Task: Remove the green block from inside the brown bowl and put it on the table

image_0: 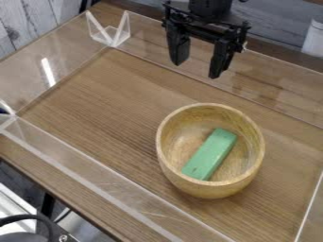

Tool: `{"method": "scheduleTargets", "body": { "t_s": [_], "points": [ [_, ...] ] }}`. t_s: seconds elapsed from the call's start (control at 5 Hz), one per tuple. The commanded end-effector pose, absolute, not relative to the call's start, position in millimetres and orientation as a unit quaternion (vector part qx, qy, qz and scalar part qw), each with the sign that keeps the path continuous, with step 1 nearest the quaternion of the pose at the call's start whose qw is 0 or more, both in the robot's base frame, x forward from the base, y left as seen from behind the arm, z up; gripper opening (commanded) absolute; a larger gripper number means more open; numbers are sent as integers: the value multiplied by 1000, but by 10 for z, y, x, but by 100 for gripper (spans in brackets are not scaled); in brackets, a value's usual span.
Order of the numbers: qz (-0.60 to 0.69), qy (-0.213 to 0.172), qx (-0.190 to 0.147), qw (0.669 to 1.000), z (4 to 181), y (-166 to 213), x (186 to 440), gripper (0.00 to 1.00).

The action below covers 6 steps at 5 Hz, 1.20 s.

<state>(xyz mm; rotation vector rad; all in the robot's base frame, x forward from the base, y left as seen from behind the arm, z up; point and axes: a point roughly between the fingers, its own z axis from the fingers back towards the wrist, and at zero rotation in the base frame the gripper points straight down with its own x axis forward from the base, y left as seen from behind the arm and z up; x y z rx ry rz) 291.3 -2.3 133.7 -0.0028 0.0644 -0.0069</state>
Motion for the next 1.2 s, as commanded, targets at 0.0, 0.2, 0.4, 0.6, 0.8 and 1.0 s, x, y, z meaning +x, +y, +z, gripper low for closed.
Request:
{"method": "scheduleTargets", "body": {
  "t_s": [0.0, 0.2, 0.4, 0.6, 0.8, 1.0],
  "points": [
    [-5, 44, -4, 999, 1254, -84, 2828, 100],
    [-16, 58, -9, 998, 1119, -193, 2659, 100],
    [-29, 58, -9, 998, 943, -282, 2558, 100],
    [-34, 58, -8, 998, 766, -326, 2511, 100],
    [-38, 61, -7, 997, 640, -378, 2506, 100],
    [-45, 64, -5, 997, 524, -451, 2521, 100]
  ]
}}
